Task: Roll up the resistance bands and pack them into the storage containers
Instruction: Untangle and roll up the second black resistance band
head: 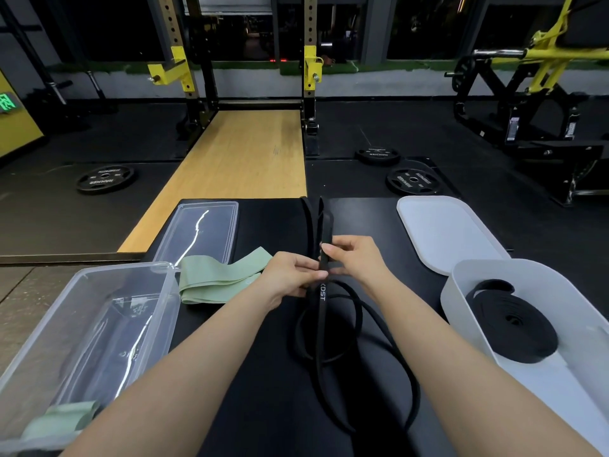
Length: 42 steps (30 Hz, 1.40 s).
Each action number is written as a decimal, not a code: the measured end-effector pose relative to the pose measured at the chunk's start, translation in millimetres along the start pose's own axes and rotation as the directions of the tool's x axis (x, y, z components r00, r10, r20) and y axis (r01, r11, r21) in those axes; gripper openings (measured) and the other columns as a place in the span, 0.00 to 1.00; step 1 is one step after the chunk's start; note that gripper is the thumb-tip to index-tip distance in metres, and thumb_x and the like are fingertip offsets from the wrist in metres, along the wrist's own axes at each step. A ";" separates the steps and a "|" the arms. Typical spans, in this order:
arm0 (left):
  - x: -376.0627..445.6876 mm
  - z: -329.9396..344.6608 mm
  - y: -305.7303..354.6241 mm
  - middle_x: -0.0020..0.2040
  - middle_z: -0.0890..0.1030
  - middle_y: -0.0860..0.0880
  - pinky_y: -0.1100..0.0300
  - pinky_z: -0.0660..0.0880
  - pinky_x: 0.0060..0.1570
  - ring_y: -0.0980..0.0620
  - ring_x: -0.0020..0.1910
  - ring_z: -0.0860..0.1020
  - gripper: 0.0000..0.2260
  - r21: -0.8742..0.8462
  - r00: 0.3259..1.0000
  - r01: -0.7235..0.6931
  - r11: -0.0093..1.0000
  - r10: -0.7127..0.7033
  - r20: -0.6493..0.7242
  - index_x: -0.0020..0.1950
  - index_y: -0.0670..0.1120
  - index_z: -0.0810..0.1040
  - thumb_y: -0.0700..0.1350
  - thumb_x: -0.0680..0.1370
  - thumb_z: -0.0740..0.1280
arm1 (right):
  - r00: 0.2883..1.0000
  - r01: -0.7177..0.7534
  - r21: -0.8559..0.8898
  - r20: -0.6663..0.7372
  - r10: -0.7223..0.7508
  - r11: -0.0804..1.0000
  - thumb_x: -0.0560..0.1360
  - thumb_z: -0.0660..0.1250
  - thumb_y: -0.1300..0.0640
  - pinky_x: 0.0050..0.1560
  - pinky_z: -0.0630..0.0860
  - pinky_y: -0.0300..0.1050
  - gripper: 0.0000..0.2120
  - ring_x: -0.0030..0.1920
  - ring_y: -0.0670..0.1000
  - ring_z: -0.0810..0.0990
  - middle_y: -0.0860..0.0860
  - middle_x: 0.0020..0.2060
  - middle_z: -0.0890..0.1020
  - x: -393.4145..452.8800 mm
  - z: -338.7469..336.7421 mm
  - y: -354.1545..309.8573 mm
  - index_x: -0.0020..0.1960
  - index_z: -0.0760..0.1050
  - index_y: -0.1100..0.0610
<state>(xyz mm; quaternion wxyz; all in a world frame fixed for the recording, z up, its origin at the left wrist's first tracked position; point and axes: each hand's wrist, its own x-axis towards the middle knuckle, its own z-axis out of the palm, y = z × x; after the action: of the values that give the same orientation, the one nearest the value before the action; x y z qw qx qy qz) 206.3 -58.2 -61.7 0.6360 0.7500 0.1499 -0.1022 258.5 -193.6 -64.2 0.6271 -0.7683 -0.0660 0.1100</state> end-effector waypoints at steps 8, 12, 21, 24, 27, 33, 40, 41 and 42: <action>-10.4 3.3 8.5 0.47 0.82 0.41 0.63 0.80 0.39 0.51 0.41 0.81 0.15 -0.165 0.991 -0.066 0.984 0.045 -0.129 0.60 0.35 0.74 0.35 0.75 0.69 | 0.979 -0.090 -0.095 0.173 0.106 0.991 0.78 0.66 0.53 0.37 0.76 0.33 0.09 0.39 0.45 0.81 0.51 0.37 0.83 -28.8 -16.6 4.9 0.44 0.81 0.56; -16.7 9.1 16.2 0.48 0.81 0.41 0.59 0.80 0.44 0.48 0.43 0.81 0.15 -0.232 0.986 -0.088 0.969 0.053 -0.157 0.61 0.35 0.72 0.34 0.76 0.67 | 0.952 -0.126 -0.184 0.253 0.171 0.975 0.77 0.67 0.51 0.36 0.76 0.32 0.06 0.39 0.45 0.82 0.50 0.41 0.83 -43.9 -27.4 -3.6 0.46 0.80 0.53; -24.9 18.4 29.1 0.42 0.81 0.45 0.59 0.80 0.42 0.51 0.41 0.81 0.04 -0.323 0.988 -0.086 0.942 0.039 -0.149 0.49 0.42 0.74 0.35 0.77 0.66 | 0.919 -0.090 -0.332 0.336 0.206 0.939 0.75 0.69 0.60 0.35 0.82 0.41 0.12 0.41 0.51 0.83 0.51 0.45 0.83 -70.6 -27.6 -13.3 0.58 0.78 0.56; -24.3 19.2 32.8 0.43 0.81 0.45 0.61 0.80 0.41 0.51 0.41 0.81 0.05 -0.318 0.988 -0.093 0.943 0.048 -0.145 0.52 0.40 0.75 0.35 0.77 0.65 | 0.954 0.024 -0.479 0.273 0.123 0.877 0.77 0.66 0.58 0.28 0.76 0.34 0.03 0.30 0.49 0.81 0.48 0.41 0.81 -81.9 -22.9 -16.1 0.50 0.77 0.53; -24.1 19.0 33.7 0.43 0.81 0.46 0.61 0.79 0.41 0.52 0.41 0.81 0.05 -0.311 0.987 -0.095 0.946 0.050 -0.150 0.52 0.40 0.75 0.35 0.78 0.64 | 0.972 0.179 -0.658 0.232 -0.030 0.731 0.78 0.62 0.54 0.40 0.79 0.41 0.05 0.38 0.53 0.82 0.51 0.46 0.83 -89.7 -15.4 -12.7 0.45 0.75 0.52; -22.3 16.9 36.0 0.42 0.81 0.48 0.62 0.76 0.46 0.53 0.42 0.80 0.04 -0.346 0.986 -0.093 0.934 0.039 -0.162 0.50 0.43 0.74 0.35 0.79 0.63 | 0.992 0.086 -0.441 0.116 -0.038 0.893 0.79 0.62 0.52 0.30 0.68 0.26 0.12 0.32 0.44 0.73 0.47 0.30 0.74 -79.3 -16.7 -9.7 0.39 0.75 0.54; -10.0 10.0 24.5 0.44 0.82 0.43 0.61 0.79 0.42 0.49 0.41 0.82 0.13 -0.291 0.992 0.071 0.954 -0.097 -0.076 0.61 0.35 0.71 0.33 0.77 0.65 | 0.938 -0.296 0.092 0.216 0.271 0.951 0.82 0.56 0.51 0.47 0.81 0.47 0.13 0.44 0.54 0.83 0.57 0.47 0.83 -51.2 -7.5 8.0 0.56 0.74 0.59; -7.8 9.5 21.1 0.44 0.82 0.43 0.62 0.79 0.40 0.49 0.40 0.81 0.13 -0.283 0.991 0.093 0.955 -0.116 -0.064 0.60 0.36 0.71 0.33 0.76 0.65 | 0.940 -0.308 0.129 0.194 0.281 0.943 0.82 0.57 0.51 0.47 0.81 0.45 0.14 0.44 0.54 0.83 0.56 0.46 0.83 -45.6 -8.4 8.0 0.55 0.75 0.60; -5.8 9.2 17.6 0.45 0.82 0.42 0.62 0.80 0.39 0.50 0.40 0.81 0.12 -0.260 0.990 0.113 0.959 -0.131 -0.055 0.59 0.36 0.71 0.33 0.76 0.66 | 0.943 -0.313 0.161 0.167 0.287 0.936 0.81 0.58 0.51 0.45 0.81 0.43 0.13 0.43 0.52 0.83 0.55 0.44 0.83 -39.6 -8.9 7.8 0.54 0.75 0.60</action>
<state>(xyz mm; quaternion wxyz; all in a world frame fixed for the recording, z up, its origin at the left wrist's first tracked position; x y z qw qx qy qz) 207.5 -70.3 -45.1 0.7141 0.6543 0.2304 -0.0941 222.1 -213.2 -66.7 0.6653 -0.6980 0.0185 0.2643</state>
